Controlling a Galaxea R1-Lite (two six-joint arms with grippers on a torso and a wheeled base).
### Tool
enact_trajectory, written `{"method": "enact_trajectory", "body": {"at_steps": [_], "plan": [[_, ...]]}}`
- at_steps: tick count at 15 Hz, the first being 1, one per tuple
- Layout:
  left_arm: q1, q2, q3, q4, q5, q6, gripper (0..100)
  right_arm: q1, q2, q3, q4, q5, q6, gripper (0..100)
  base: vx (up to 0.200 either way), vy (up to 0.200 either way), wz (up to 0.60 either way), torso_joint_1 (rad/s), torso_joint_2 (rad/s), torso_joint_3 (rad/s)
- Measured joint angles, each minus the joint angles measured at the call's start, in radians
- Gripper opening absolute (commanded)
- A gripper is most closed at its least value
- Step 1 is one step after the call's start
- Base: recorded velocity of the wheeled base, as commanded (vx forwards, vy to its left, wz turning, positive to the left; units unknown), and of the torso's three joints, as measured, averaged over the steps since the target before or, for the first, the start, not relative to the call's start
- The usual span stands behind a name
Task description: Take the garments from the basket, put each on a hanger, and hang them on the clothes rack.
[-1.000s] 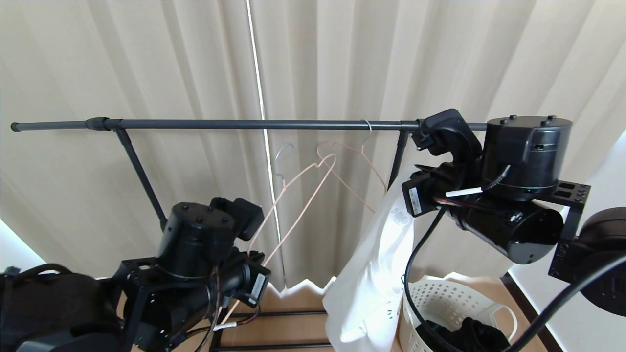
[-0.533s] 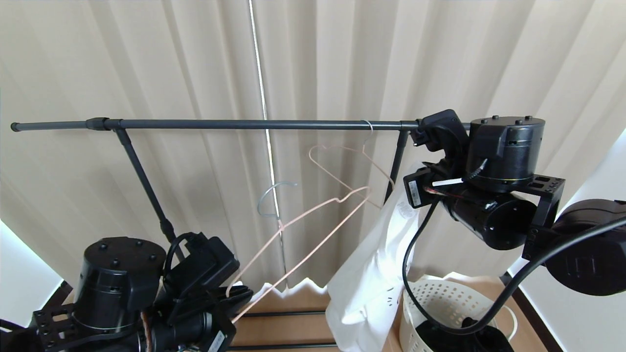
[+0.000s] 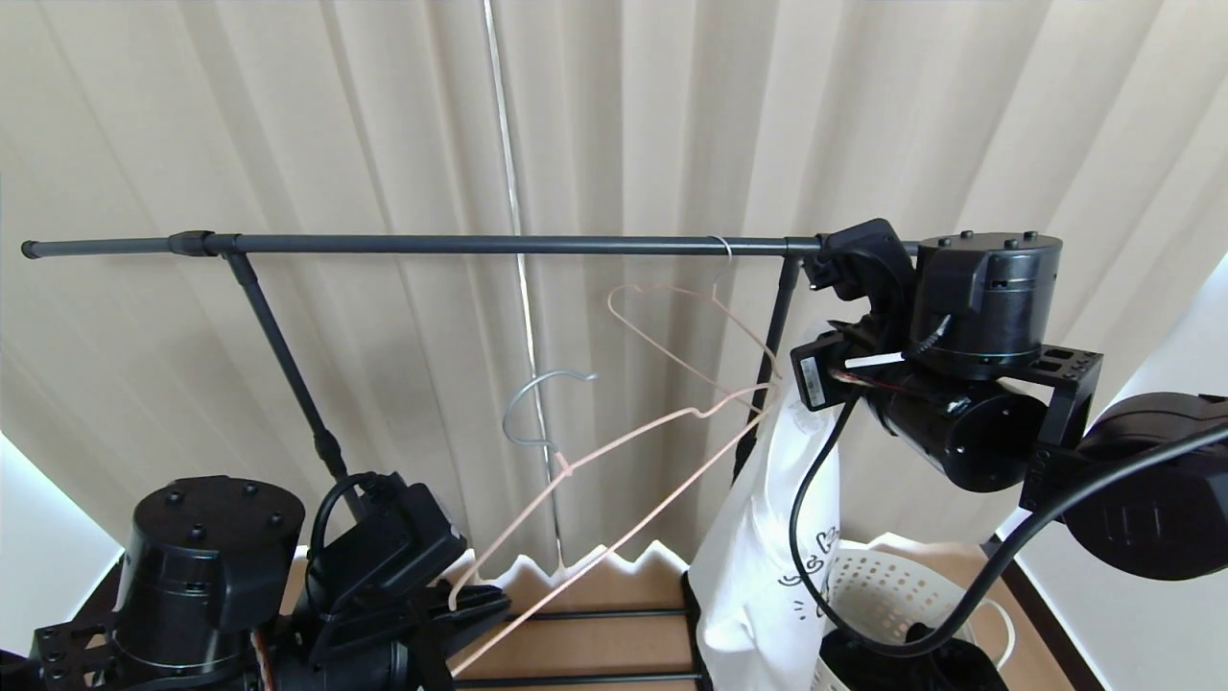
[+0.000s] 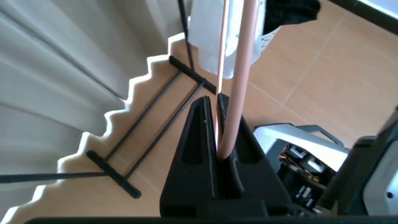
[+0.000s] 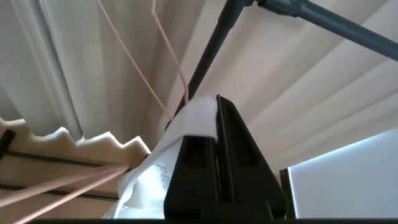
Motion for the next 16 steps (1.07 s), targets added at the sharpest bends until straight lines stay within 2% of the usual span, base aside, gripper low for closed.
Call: {"method": "enact_trajectory", "body": {"at_steps": [2,5,8,11,16], "plan": [[-0.005,-0.004,0.005,0.000,-0.033,-0.005,0,0.001,0.000,0.002,0.000,0.000,0.000,0,0.000,0.000,0.00,0.000,0.00,0.000],[-0.010,-0.005,0.008,0.000,-0.042,-0.013,0,0.008,0.001,0.006,0.000,0.000,0.001,0,0.000,0.000,0.00,0.000,0.00,0.000],[-0.024,0.015,-0.011,-0.036,-0.041,-0.100,0,0.038,0.001,0.021,0.000,0.000,0.001,0,0.000,0.000,0.00,0.000,0.00,0.000],[-0.036,0.048,-0.020,-0.094,-0.030,-0.149,0,0.073,0.006,0.033,-0.004,-0.018,0.003,0,0.000,0.000,0.00,0.000,0.00,0.000],[-0.049,0.101,-0.036,-0.148,0.017,-0.155,0,0.126,0.011,0.058,-0.057,-0.059,0.002,0,0.000,0.000,0.00,0.000,0.00,0.000]]}}
